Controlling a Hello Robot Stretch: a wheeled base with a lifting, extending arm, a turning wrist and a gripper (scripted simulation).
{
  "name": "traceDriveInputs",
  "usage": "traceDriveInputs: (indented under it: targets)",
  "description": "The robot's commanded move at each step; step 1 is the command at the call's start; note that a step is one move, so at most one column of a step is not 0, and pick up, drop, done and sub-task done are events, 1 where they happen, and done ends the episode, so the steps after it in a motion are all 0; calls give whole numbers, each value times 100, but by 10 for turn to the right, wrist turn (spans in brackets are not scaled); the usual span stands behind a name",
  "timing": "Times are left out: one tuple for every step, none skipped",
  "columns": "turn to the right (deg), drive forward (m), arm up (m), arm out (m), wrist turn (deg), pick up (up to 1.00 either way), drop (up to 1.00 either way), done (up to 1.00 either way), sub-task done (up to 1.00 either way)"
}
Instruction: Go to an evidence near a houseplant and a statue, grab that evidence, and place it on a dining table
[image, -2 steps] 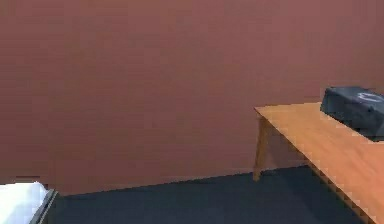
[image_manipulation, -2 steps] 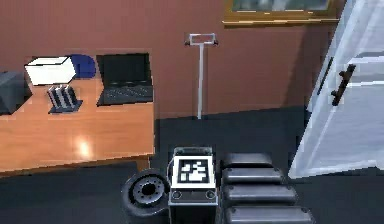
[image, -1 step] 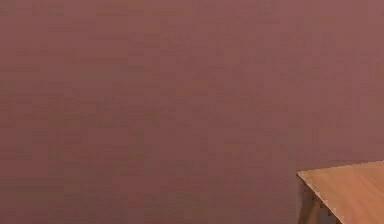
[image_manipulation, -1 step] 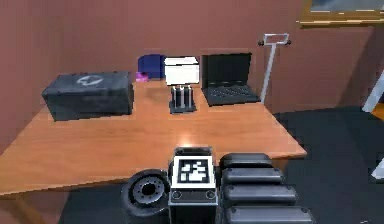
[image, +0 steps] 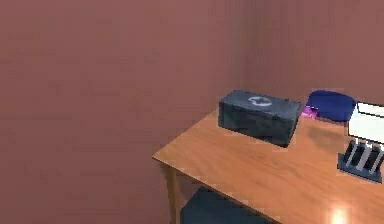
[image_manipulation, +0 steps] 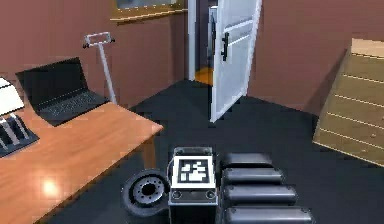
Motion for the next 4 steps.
traceDriveInputs:
  targets:
    - [240,0,0,0,0,0,0,0,0]
    - [-450,0,0,0,0,0,0,0,0]
    - [-180,0,0,0,0,0,0,0,0]
    - [450,0,0,0,0,0,0,0,0]
